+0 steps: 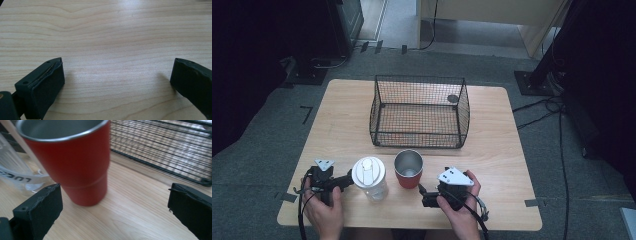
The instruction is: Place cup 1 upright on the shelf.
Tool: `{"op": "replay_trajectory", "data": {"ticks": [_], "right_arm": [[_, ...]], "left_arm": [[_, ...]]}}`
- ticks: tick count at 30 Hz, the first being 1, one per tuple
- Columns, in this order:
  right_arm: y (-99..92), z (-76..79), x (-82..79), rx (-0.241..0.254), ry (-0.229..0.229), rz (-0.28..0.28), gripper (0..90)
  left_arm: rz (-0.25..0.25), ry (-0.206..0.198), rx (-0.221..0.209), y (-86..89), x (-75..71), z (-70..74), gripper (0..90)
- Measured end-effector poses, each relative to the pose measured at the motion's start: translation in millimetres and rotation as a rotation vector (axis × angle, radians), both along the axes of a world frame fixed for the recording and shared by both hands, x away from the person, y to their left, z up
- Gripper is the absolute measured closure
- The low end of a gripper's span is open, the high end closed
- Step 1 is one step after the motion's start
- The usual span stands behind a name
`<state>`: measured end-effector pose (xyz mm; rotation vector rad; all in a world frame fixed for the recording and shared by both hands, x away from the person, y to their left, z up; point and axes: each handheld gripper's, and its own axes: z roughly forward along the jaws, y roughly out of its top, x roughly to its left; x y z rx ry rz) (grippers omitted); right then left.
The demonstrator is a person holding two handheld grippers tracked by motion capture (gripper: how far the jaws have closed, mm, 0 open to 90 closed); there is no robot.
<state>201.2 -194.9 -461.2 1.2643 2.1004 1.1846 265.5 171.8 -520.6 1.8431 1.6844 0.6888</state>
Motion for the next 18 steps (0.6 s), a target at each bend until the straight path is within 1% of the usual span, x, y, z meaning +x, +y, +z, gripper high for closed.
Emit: {"op": "replay_trajectory", "data": {"ticks": [1,2,4,5,8,15,16,18], "right_arm": [[0.0,0.0,0.0,0.000,0.000,0.000,0.0],[5.5,-0.6,0.9,0.004,0.000,0.013,0.0],[8.2,-0.8,1.1,0.007,0.003,0.019,0.0],[13.4,-1.3,1.8,0.011,0.003,0.029,0.0],[20.3,-1.4,3.0,0.021,0.002,0.042,0.0],[33.5,0.3,6.4,0.037,-0.023,0.067,0.4],[37.9,0.6,7.9,0.040,-0.031,0.072,3.3],[41.4,0.4,8.3,0.032,-0.050,0.051,8.7]], "left_arm": [[0.000,0.000,0.000,0.0,0.0,0.0,0.1],[0.000,0.000,0.000,0.0,0.0,0.0,0.1],[0.000,0.000,0.000,0.0,0.0,0.0,0.1],[0.000,0.000,0.000,0.0,0.0,0.0,0.1],[0.000,0.000,0.000,0.0,0.0,0.0,0.1],[0.000,0.000,0.000,0.0,0.0,0.0,0.1],[0.000,0.000,0.000,0.0,0.0,0.0,0.1],[0.000,0.000,0.000,0.0,0.0,0.0,0.1]]}}
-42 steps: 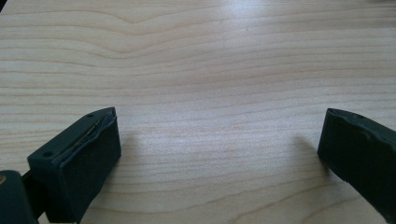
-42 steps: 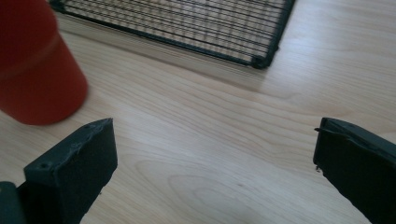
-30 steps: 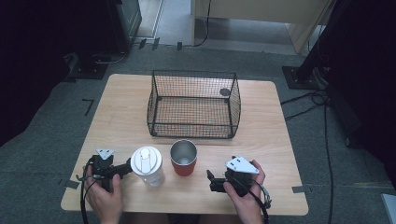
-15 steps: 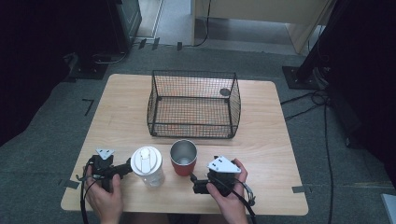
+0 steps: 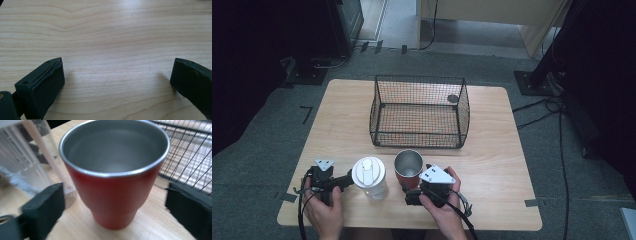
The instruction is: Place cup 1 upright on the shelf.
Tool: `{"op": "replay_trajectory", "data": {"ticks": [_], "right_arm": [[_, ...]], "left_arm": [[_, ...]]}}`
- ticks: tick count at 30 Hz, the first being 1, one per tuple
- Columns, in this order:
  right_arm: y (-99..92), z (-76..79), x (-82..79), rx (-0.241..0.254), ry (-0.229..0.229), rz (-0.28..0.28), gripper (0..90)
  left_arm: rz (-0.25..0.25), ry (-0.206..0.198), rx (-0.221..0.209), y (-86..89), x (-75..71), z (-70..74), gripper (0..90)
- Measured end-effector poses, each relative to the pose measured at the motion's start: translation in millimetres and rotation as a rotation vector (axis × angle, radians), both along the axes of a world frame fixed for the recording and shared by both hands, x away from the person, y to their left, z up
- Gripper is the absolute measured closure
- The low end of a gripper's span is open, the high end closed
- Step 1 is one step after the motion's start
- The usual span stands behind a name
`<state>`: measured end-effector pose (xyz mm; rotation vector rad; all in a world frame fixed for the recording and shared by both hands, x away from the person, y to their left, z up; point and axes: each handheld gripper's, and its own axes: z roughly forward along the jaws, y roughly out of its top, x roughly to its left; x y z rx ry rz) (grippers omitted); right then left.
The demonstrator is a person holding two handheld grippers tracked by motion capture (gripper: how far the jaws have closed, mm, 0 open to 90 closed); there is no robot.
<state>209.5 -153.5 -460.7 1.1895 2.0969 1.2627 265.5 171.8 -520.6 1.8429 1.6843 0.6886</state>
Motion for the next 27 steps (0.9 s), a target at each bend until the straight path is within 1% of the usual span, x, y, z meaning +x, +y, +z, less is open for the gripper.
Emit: {"op": "replay_trajectory", "data": {"ticks": [1,5,8,12,16,20,24,27], "right_arm": [[1.8,-0.2,0.4,-0.004,-0.005,-0.010,10.0],[6.8,-1.6,4.0,0.009,-0.001,-0.005,10.1],[9.5,-2.6,7.1,0.018,0.005,-0.017,9.4],[12.2,-4.1,11.6,0.042,0.010,-0.025,7.3],[17.4,-4.9,14.2,0.034,-0.007,-0.044,4.5],[21.8,-4.4,18.4,0.050,-0.010,-0.047,2.0],[25.0,-4.3,21.3,0.051,-0.021,-0.057,2.0],[29.5,-5.8,24.6,0.036,-0.031,-0.067,2.8]], "left_arm": [[0.000,0.000,0.000,0.0,0.0,0.0,0.1],[0.000,0.000,0.000,0.0,0.0,0.0,0.1],[0.000,0.000,0.000,0.0,0.0,0.0,0.1],[0.000,0.000,0.000,0.0,0.0,0.0,0.1],[0.000,0.000,0.000,0.0,0.0,0.0,0.1],[0.000,0.000,0.000,0.0,0.0,0.0,0.1],[0.000,0.000,0.000,0.0,0.1,0.0,0.1],[0.000,0.000,0.000,0.0,0.0,0.0,0.1]]}}
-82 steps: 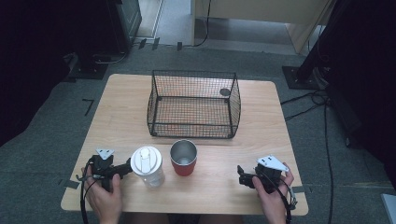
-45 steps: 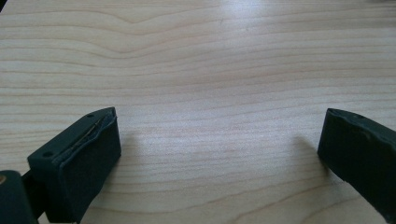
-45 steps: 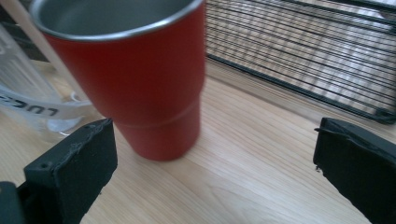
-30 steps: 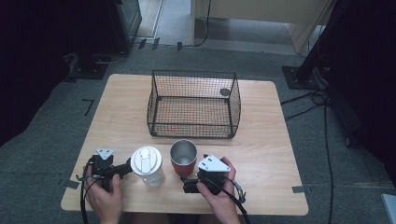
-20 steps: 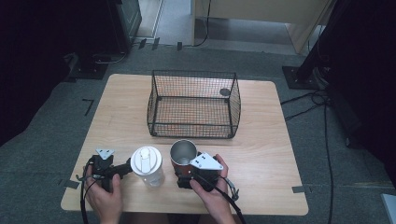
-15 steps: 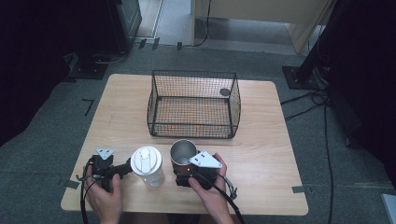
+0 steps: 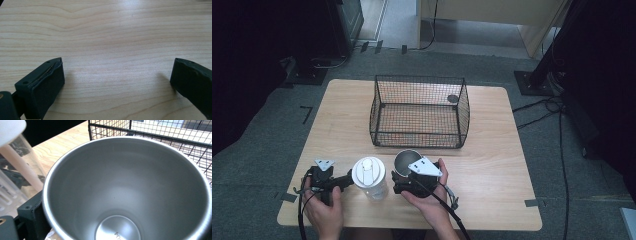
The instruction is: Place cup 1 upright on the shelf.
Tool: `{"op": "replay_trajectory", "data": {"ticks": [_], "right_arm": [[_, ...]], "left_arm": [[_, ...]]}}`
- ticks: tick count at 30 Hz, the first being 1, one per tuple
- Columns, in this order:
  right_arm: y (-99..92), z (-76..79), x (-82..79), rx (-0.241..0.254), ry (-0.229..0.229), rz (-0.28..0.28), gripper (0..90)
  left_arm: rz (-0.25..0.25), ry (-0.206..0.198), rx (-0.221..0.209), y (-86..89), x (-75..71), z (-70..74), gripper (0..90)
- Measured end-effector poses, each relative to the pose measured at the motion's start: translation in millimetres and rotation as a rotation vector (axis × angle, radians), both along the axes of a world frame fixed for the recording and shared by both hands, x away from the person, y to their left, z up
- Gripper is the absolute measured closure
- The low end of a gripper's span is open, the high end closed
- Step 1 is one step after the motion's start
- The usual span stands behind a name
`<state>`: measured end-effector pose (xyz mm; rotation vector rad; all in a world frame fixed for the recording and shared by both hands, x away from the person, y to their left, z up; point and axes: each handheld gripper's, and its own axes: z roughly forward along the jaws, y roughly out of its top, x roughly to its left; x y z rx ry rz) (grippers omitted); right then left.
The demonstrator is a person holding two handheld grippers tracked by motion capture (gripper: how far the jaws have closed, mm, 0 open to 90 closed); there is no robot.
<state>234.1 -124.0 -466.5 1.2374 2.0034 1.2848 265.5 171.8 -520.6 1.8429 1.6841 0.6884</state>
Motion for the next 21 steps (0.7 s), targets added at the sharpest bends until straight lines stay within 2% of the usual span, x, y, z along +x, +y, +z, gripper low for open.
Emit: {"op": "replay_trajectory", "data": {"ticks": [2,11,21], "right_arm": [[1.2,-0.9,0.5,-0.010,-0.014,-0.012,6.3],[-2.2,1.5,-0.9,0.005,-0.026,-0.001,7.3],[-12.7,20.8,-5.7,0.019,-0.088,-0.016,7.4]], "left_arm": [[0.000,-0.001,0.000,0.0,0.0,0.0,0.1],[0.000,0.000,0.000,0.0,0.0,0.0,0.1],[0.000,0.000,0.000,0.0,0.0,0.0,0.1]]}}
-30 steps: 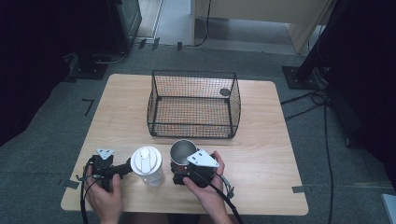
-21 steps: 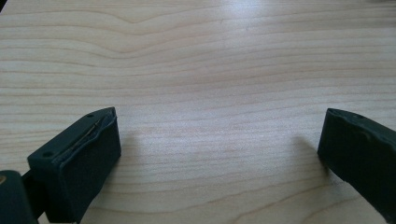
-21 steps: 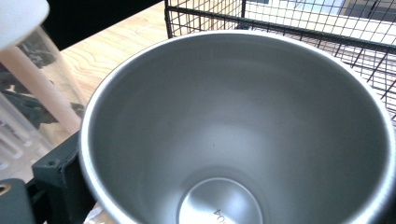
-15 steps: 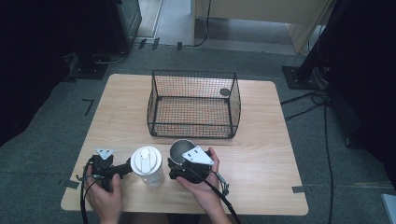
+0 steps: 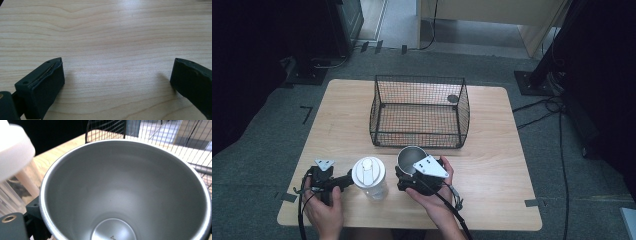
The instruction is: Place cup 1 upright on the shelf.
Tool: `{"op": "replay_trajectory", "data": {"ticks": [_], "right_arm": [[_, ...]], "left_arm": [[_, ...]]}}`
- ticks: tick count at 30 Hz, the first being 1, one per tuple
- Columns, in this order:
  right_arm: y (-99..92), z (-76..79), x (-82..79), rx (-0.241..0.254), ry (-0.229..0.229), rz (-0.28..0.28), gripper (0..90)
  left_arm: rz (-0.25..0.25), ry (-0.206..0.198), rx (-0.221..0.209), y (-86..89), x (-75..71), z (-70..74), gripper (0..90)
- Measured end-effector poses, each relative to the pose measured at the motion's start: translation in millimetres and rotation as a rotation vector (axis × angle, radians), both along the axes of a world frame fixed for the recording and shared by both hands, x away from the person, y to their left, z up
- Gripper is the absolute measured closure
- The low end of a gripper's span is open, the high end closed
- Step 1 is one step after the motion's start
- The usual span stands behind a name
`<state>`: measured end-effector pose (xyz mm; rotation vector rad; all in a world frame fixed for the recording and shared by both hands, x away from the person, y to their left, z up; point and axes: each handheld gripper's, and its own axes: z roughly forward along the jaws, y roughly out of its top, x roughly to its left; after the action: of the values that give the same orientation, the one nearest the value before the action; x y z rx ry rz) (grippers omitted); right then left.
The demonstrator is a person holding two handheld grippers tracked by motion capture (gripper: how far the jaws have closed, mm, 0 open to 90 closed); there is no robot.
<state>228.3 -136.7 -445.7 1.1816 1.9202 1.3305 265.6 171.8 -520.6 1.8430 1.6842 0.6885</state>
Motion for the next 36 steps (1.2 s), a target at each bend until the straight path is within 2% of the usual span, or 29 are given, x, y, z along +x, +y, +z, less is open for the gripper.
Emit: {"op": "replay_trajectory", "data": {"ticks": [5,6,10,21,28,36], "right_arm": [[-3.7,8.8,-0.9,0.004,-0.018,0.000,7.4],[-5.2,13.0,-1.4,0.004,-0.036,0.005,7.4],[-7.1,21.1,-2.3,0.008,-0.058,0.003,7.4],[-11.9,42.0,4.3,0.013,-0.105,-0.010,7.4],[-19.0,57.4,13.0,0.022,-0.132,-0.031,7.4],[-28.5,73.9,25.1,0.031,-0.201,-0.080,7.4]], "left_arm": [[0.001,-0.001,-0.001,-0.1,0.0,-0.1,0.1],[0.001,-0.001,-0.001,-0.1,0.0,0.0,0.1],[0.003,-0.003,-0.003,-0.4,0.1,-0.2,0.1],[0.001,-0.001,-0.001,-0.1,0.1,0.0,0.1],[0.001,-0.002,-0.001,0.0,0.1,-0.1,0.1],[0.001,0.001,0.000,-0.1,0.0,0.1,0.1]]}}
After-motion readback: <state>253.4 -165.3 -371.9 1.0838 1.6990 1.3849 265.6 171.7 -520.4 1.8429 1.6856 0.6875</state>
